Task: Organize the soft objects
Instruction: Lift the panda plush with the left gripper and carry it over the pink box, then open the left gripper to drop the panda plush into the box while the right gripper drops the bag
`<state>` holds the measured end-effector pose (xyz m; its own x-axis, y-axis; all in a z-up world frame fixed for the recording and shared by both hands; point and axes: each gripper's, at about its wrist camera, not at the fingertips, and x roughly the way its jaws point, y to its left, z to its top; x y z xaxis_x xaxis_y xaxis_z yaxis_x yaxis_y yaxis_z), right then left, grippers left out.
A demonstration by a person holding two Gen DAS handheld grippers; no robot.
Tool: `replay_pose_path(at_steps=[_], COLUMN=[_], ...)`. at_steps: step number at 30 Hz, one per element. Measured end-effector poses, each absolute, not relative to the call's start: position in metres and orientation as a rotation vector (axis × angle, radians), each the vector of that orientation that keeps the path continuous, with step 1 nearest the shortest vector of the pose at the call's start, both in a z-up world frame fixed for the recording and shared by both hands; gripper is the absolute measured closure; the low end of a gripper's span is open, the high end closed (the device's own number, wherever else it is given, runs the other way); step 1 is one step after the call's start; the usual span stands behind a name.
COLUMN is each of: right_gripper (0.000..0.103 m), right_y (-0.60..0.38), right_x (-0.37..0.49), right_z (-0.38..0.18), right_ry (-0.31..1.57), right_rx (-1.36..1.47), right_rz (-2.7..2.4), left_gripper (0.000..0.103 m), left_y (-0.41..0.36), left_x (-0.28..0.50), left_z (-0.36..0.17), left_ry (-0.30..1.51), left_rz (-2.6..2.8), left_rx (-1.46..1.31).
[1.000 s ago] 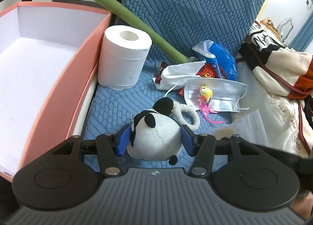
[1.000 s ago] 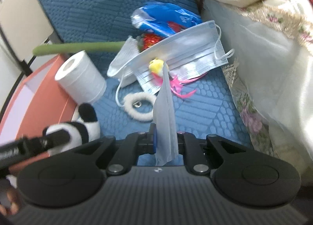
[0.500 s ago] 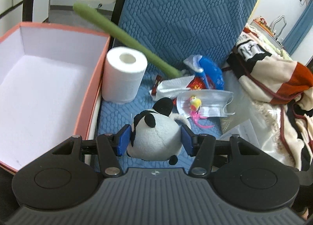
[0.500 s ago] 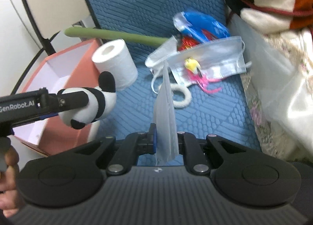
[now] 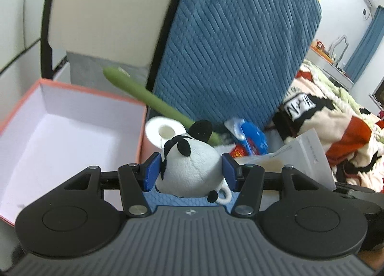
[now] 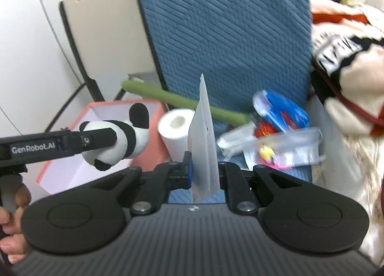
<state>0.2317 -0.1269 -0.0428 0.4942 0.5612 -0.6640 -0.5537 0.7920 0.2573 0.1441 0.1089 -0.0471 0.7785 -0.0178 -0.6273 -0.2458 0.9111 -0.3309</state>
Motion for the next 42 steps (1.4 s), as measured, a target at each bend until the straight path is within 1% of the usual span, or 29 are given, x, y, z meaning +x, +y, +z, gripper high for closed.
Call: replay_pose_path(at_steps=[10,17,22,30,38,42], right_gripper=[0.091,0.091,0.091,0.091,0.091,0.090], right_y=[-0.071,-0.019,0.017,0.066,0.089,0.099], right_x=[0.220,0.205,0.200,0.197,0.199,0.199], right_z=[0.008,0.009,-0.011,-0.067,-0.117,-0.132], right_ry=[0.713,0.715,0.754,0.885,0.987,1.016], right_rx=[0.001,-0.037,-0.065,-0.116,-0.158,-0.179], right_rz=[0.788,0.852,0.856,0.826,0.763,0.754], left_gripper=[0.042,0.042,0.042,0.042,0.042,0.042], left_y=[0.162,0.211,0.248,0.304,0.328,0.337], left_x=[0.115,0.085,0.078,0.085,0.093,0.098], left_z=[-0.001,-0.008,-0.027,-0.073,-0.120,-0.134], left_ry=[0.595,0.595,0.629,0.731,0.850,0.885], left_rz=[0.216,0.279,0.281,0.271,0.249,0.239], left_rx=[-0.416,-0.445,-0.456,-0.476,-0.486,-0.492])
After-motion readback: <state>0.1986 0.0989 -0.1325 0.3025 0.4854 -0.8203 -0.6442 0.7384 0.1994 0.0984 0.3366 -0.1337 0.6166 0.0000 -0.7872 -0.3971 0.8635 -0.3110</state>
